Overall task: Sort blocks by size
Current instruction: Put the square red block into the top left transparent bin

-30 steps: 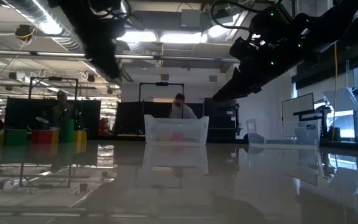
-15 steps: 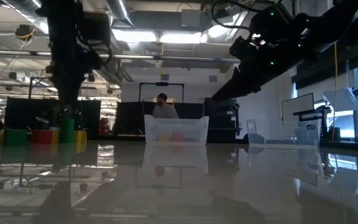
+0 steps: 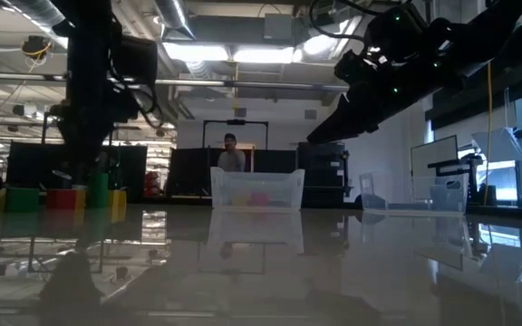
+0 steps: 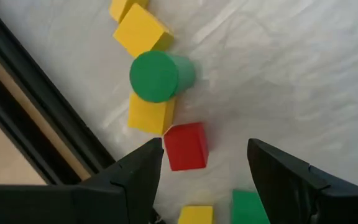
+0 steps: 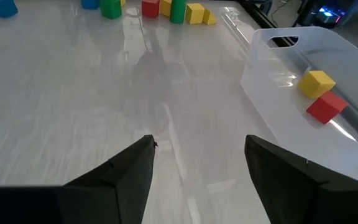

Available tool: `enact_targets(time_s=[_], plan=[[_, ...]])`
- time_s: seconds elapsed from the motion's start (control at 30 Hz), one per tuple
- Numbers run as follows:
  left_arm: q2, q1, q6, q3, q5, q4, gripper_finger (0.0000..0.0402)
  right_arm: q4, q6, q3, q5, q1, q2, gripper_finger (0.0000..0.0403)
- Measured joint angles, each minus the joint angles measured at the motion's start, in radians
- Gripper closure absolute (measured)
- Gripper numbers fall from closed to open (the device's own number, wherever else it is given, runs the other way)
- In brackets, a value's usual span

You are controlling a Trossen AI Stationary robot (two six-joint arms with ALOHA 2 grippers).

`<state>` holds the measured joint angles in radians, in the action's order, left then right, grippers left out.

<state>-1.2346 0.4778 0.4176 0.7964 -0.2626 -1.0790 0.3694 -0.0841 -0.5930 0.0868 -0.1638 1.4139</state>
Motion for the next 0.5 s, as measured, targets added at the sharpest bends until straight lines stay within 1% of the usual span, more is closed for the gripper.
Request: enact_targets(time_s=[0.17, 0.23, 0.5], plan=[[-0.017, 0.001, 0.103, -0.065, -0.005, 0.002, 0.0178, 0.003, 0.001, 0.0, 0.0, 0.0, 0.0, 0.0152], [-0.029, 0.001, 0.129, -0.091, -0.006, 0.035, 0.0178, 0.003, 0.001, 0.0, 0.0, 0.0, 0.0, 0.0152], [-0.063, 0.019, 0.14, -0.144, -0.007, 0.129, 0.0178, 0.008, 0.0, 0.0, 0.0, 0.0, 0.0, 0.0152]])
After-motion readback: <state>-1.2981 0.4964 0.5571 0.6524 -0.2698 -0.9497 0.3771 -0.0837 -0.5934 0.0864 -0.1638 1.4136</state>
